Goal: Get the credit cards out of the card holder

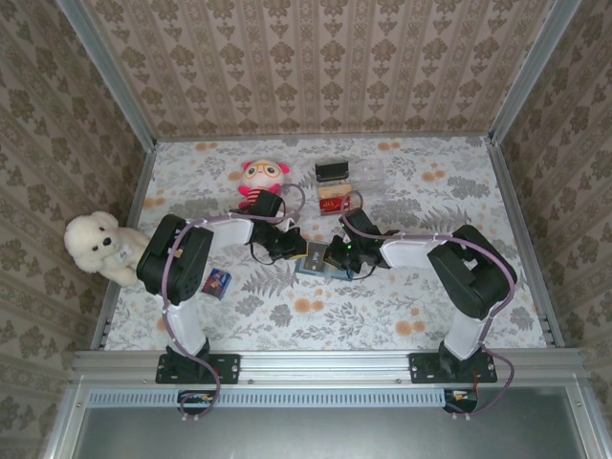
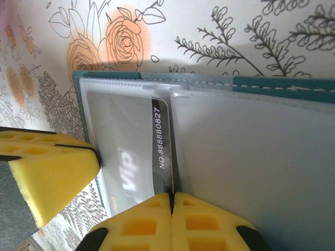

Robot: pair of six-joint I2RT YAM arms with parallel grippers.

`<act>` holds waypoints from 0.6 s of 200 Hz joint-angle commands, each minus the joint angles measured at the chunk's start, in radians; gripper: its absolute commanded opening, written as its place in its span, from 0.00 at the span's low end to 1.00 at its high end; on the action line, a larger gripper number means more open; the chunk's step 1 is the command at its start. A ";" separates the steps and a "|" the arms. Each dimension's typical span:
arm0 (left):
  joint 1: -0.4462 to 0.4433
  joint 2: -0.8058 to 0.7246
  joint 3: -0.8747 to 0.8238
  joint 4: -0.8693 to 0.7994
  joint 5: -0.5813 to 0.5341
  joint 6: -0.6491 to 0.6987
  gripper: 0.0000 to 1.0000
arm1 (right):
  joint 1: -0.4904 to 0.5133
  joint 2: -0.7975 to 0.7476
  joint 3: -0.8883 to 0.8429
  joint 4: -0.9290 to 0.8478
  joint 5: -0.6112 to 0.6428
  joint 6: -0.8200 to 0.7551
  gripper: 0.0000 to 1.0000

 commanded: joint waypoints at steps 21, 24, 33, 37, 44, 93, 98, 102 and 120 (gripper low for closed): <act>0.005 -0.054 -0.031 0.011 -0.002 -0.003 0.13 | -0.010 -0.071 -0.033 -0.053 0.003 -0.016 0.04; 0.005 -0.061 -0.035 0.022 0.000 -0.006 0.13 | -0.011 -0.075 -0.034 -0.056 0.003 -0.017 0.04; 0.005 -0.082 -0.042 0.049 0.022 -0.012 0.14 | -0.011 -0.082 -0.039 -0.068 0.002 -0.019 0.04; 0.005 -0.090 -0.044 0.055 0.029 -0.013 0.14 | -0.011 -0.083 -0.041 -0.071 0.003 -0.019 0.04; 0.004 -0.103 -0.042 0.056 0.027 -0.011 0.14 | -0.011 -0.082 -0.046 -0.073 0.003 -0.020 0.04; -0.014 -0.069 -0.022 0.036 0.032 0.006 0.11 | -0.011 -0.049 -0.046 -0.055 0.003 -0.008 0.05; -0.017 -0.062 -0.018 0.032 0.034 0.007 0.11 | -0.010 -0.045 -0.045 -0.055 0.003 -0.008 0.05; -0.020 -0.055 -0.012 0.027 0.035 0.010 0.11 | -0.010 -0.043 -0.046 -0.056 0.004 -0.008 0.06; -0.035 -0.023 0.015 -0.005 0.034 0.026 0.09 | -0.012 -0.039 -0.046 -0.057 0.007 -0.009 0.06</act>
